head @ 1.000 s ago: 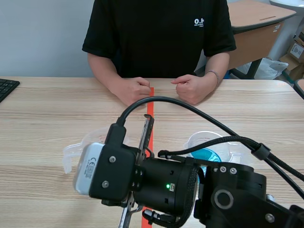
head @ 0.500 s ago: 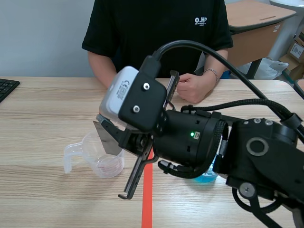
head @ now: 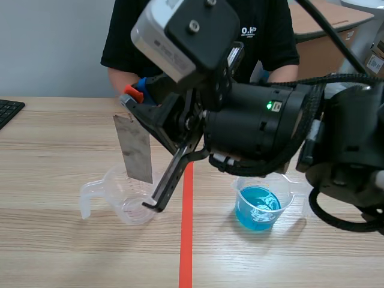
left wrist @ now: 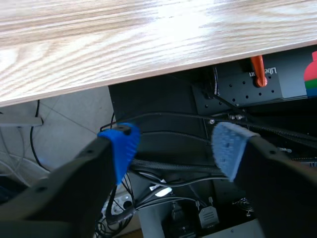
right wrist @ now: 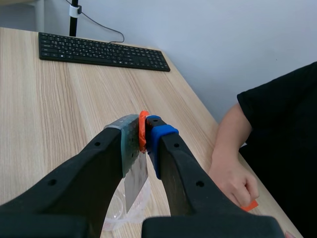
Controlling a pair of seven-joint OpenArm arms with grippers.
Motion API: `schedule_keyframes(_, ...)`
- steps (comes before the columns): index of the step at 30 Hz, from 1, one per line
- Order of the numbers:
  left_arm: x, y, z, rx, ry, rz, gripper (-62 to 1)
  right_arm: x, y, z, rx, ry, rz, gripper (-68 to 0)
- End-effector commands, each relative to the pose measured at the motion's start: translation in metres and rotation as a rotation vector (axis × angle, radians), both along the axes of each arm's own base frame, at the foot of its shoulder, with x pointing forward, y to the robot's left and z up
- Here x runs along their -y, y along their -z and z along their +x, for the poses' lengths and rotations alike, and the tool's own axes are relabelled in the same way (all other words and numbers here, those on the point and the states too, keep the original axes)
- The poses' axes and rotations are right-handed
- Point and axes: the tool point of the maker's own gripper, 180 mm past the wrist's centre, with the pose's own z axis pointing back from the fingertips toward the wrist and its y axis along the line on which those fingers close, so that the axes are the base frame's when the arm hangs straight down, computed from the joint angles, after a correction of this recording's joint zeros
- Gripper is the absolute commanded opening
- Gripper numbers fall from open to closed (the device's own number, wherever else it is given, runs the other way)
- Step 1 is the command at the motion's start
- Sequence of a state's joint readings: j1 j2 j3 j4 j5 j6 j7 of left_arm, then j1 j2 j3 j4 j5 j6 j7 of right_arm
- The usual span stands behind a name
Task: Do the redox reaction experiment.
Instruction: 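Move the plate over the blue solution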
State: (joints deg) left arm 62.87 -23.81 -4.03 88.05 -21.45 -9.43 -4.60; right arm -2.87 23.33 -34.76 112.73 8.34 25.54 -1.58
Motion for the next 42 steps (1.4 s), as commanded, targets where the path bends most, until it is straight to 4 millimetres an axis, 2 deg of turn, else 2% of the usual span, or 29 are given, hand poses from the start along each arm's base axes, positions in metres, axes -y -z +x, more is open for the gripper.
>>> schedule_keyframes(1,0.002,-0.003,0.003,0.017,-0.004,-0.011,-35.1,0.002,-0.017,0.003,0.027,0.008,0.031,-66.0)
schedule_keyframes(5,0.002,-0.003,0.003,0.017,-0.004,-0.011,-47.1,0.009,-0.028,0.004,0.012,0.028,0.030,-66.0)
schedule_keyframes(10,0.002,-0.002,0.002,0.010,-0.002,-0.010,-54.3,0.022,-0.042,-0.002,0.019,0.021,0.042,-66.0)
schedule_keyframes(15,0.002,-0.002,0.001,0.005,-0.001,-0.008,-56.8,0.044,-0.043,-0.001,0.015,0.049,0.019,-66.0)
schedule_keyframes(21,0.002,-0.002,0.001,0.002,0.004,-0.010,-56.8,0.077,-0.041,0.002,0.011,0.099,-0.016,-66.0)
schedule_keyframes(34,0.002,-0.002,0.001,0.002,0.003,-0.010,-56.8,0.135,-0.038,-0.006,-0.010,0.164,-0.062,-66.0)
schedule_keyframes(37,0.002,-0.002,0.001,0.002,0.003,-0.010,-56.8,0.146,-0.038,-0.008,-0.005,0.178,-0.076,-66.0)
schedule_keyframes(42,0.002,-0.002,0.001,0.002,0.003,-0.010,-56.8,0.154,-0.037,-0.016,-0.016,0.170,-0.083,-66.0)
